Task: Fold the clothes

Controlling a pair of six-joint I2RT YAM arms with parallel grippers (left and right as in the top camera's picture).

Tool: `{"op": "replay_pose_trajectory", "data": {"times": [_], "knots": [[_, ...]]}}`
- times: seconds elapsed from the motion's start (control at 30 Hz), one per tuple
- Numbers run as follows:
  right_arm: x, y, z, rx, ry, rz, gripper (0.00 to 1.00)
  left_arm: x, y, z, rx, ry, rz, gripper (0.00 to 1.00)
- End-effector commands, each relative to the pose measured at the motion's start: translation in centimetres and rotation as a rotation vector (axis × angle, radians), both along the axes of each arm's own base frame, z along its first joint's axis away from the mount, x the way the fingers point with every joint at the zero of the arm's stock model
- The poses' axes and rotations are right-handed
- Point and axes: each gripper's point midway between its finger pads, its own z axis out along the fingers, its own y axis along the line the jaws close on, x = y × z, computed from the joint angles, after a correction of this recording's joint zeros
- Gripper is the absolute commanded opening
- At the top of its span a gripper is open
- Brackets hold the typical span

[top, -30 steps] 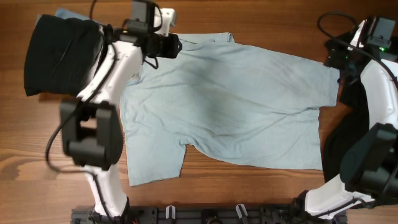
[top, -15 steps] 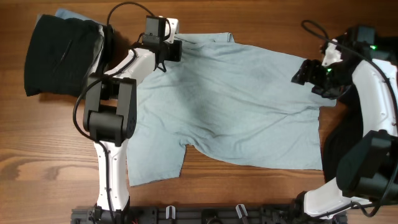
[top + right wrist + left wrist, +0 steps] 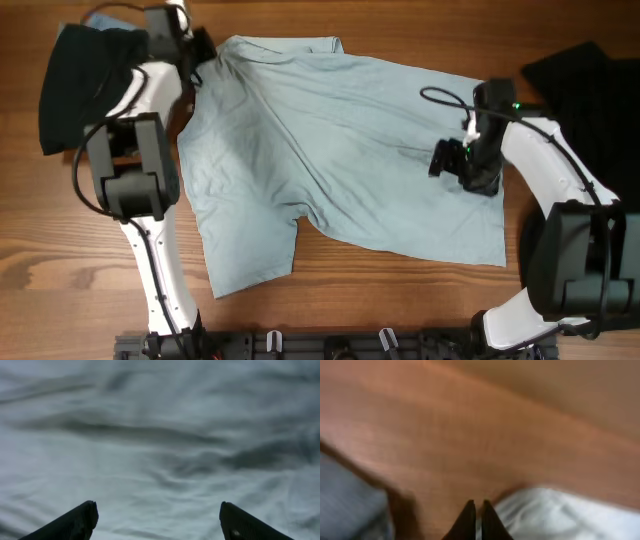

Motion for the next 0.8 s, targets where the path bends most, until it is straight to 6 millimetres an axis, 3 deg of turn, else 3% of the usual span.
{"op": "replay_pose_trajectory", "data": {"times": [0.0,0.17,0.23,0.33,0.47,0.57,0.67,0.77], "knots": [[-0.7,-2.4,-0.7,-0.103,0.008,-0.110,0.83,2.2,-3.0,7.4,-0.066,-0.120,-0.083,0.16],[-0.1,-2.5,-0.7,-0.098,-0.023,-0.059,0.82,0.9,-5.2,13.6,-0.129,-0.163,-0.193,0.43],[1.2,-2.4,-0.6,-0.091,-0.078,-0.041,0.82,-0.8,-6.0,15.8,-0.148,-0.149,-0.242,0.49],[4.0,-0.9,0.0,-0.001,-0.200,0.047,0.83,-3.7,-6.6,17.2,-0.147,-0.071,-0.265,0.53],[7.1,-3.0,1.8,-0.017,-0.309,-0.050,0.78,-8.2,-7.4,17.1,-0.103,0.069,-0.332,0.55],[9.8,-6.0,3.2,-0.030,-0.426,-0.159,0.71,-11.9,-8.5,15.7,-0.073,0.202,-0.408,0.55],[12.2,-9.1,4.3,-0.049,-0.543,-0.248,0.70,-15.8,-10.2,14.0,-0.022,0.337,-0.529,0.59],[13.5,-11.2,4.2,-0.095,-0.601,-0.251,0.73,-18.1,-11.1,12.8,0.035,0.435,-0.566,0.59]]}}
